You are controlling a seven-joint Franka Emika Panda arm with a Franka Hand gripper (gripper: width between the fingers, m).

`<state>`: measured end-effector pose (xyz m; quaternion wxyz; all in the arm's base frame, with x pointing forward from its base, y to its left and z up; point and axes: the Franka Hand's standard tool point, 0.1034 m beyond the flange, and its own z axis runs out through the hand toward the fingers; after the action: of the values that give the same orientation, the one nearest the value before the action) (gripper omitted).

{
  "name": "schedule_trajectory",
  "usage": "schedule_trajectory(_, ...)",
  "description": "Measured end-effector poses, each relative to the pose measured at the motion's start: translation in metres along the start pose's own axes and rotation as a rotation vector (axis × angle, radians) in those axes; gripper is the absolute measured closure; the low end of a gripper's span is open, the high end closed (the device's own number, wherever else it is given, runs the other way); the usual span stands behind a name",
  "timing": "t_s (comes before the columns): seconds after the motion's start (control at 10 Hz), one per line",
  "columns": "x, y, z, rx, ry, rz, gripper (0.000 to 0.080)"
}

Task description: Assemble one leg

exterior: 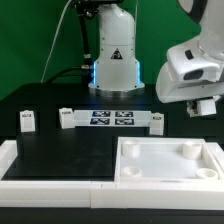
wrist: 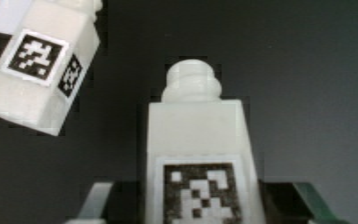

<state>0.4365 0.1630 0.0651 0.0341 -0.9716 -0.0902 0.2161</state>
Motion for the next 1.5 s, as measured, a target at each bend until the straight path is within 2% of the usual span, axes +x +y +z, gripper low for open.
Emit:
schedule_trajectory(0.2,-0.008,0.01,-0.013,-0.015,0.159,0.015,0.0509)
schedule_trajectory(0.5,0.004,0.021,-0.053,-0.006,0.462,0.06,0.0509)
schedule_trajectory(0.6,0.009,0.021,-0.062,-0.006,0.529,0.059,0.0509)
schedule_trajectory(0.7,0.013,0.019,-0.065,-0.004,0.658,0.049,0.0509)
schedule_trajectory(0.8,0.009,0.019,-0.059,-0.006,0.692,0.044,0.0509)
schedule_trajectory(0.9,0.007,0.019,-0.057,-0.008,0.669,0.043,0.0509)
schedule_trajectory(1.0,0.01,0.019,-0.058,-0.013,0.681,0.025,0.0509)
schedule_trajectory(1.1,0.016,0.022,-0.054,-0.029,0.705,-0.025,0.0509)
schedule_trajectory(1.2,0.025,0.032,-0.057,-0.045,0.706,-0.056,0.0509)
schedule_trajectory(1.3,0.039,0.041,-0.068,-0.053,0.72,-0.075,0.0509)
schedule_trajectory(1.5,0.063,0.047,-0.084,-0.058,0.742,-0.097,0.0509)
